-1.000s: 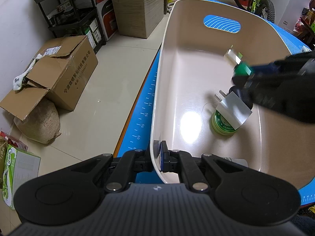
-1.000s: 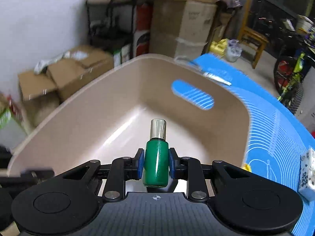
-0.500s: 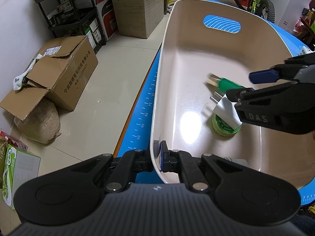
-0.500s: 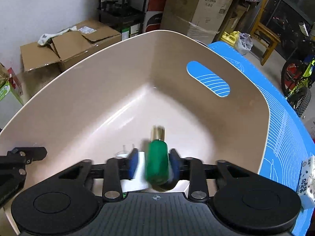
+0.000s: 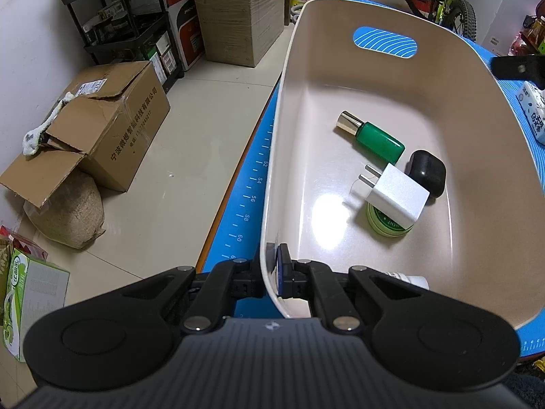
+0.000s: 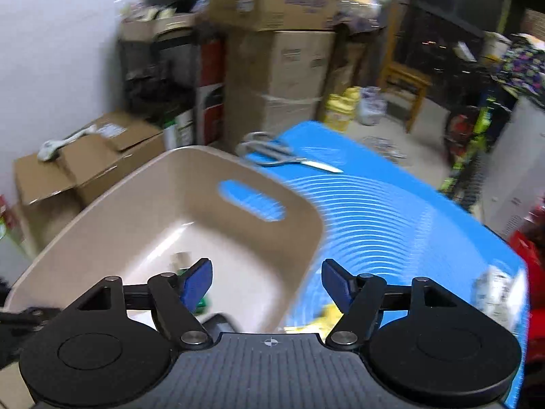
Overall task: Organize rigid objects
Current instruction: 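Lower the green bottle into the bin with the right tool and release, then grasp the yellow plastic tool with the right tool, then drop the yellow plastic tool into the bin with the right tool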
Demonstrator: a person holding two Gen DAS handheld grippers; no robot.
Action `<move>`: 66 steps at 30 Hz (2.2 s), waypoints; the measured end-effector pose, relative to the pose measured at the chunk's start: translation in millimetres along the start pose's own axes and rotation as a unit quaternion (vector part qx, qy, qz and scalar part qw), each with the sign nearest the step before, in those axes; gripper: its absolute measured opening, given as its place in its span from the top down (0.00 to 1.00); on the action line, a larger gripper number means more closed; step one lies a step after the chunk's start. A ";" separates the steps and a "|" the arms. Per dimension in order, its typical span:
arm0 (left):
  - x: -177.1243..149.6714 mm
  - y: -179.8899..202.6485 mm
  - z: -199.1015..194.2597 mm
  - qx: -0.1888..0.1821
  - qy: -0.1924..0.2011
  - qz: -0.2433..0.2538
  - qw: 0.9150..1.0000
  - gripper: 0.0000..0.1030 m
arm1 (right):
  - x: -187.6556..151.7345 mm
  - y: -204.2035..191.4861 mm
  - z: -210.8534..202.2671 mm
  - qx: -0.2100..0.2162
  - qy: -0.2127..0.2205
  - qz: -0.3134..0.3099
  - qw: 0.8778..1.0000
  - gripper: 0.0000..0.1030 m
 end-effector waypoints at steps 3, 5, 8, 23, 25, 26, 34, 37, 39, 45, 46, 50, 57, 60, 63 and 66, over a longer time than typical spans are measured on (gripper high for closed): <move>-0.2 -0.3 0.0 0.000 0.000 0.001 1.000 0.92 | -4.2 30.7 7.6 -0.020 -0.009 0.036 0.999 0.26; 0.1 0.4 -0.8 0.000 0.000 0.001 1.000 0.92 | -10.9 45.9 16.9 -0.032 -0.017 0.053 0.998 0.26; 0.2 0.6 -0.8 0.000 0.000 0.002 1.000 0.92 | -21.7 63.8 36.0 -0.045 -0.031 0.075 0.996 0.26; 1.7 2.5 0.2 0.004 0.000 0.011 1.000 0.92 | -73.1 78.5 126.9 -0.009 -0.098 0.202 0.974 0.26; 1.6 2.4 0.2 0.003 0.000 0.011 1.000 0.92 | -74.5 77.0 135.3 -0.014 -0.101 0.197 0.975 0.26; 1.6 2.5 0.2 0.003 0.000 0.010 1.000 0.92 | -75.5 76.8 138.7 -0.015 -0.103 0.198 0.975 0.26; 2.4 3.2 0.9 0.003 -0.002 0.009 1.000 0.92 | -78.5 63.3 143.6 -0.054 -0.078 0.170 0.981 0.37; 2.4 2.8 1.1 0.003 -0.002 0.009 1.000 0.92 | -78.6 58.1 138.4 -0.053 -0.068 0.157 0.984 0.48; 2.4 2.9 1.1 0.002 -0.001 0.008 1.000 0.92 | -81.6 60.2 135.1 -0.053 -0.068 0.162 0.983 0.49; 2.4 3.6 1.5 0.002 -0.001 0.008 1.000 0.92 | -92.6 70.2 110.4 -0.070 -0.044 0.161 0.984 0.49; 2.3 3.1 1.4 0.002 -0.001 0.008 1.000 0.92 | -92.6 73.1 103.6 -0.069 -0.037 0.162 0.984 0.49; 2.2 2.8 1.6 0.002 -0.001 0.007 1.000 0.92 | -86.8 81.3 71.1 -0.076 -0.003 0.153 0.985 0.49; 1.4 3.7 1.6 0.006 0.002 0.005 1.000 0.92 | -51.3 77.1 -7.5 -0.047 0.088 0.131 0.986 0.49; 1.0 3.7 1.3 0.006 0.003 0.003 1.000 0.92 | -34.8 62.3 -32.0 -0.017 0.115 0.112 0.987 0.49; 0.6 3.4 0.4 0.008 0.004 0.003 1.000 0.92 | -24.6 37.1 -40.9 0.021 0.119 0.082 0.989 0.49; 0.3 2.7 0.0 0.009 0.005 0.001 1.000 0.92 | -21.0 6.1 -35.8 0.048 0.114 0.055 0.991 0.49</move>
Point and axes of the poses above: each gripper's, at about its wrist camera, not at the fingertips, and z roughly the way its jaws point, y to its right, x to its top, the point moved 3 cm from there along z, roughly the way its jaws point, and after that the axes turned 2 degrees about -z, right-handed, at the moved point
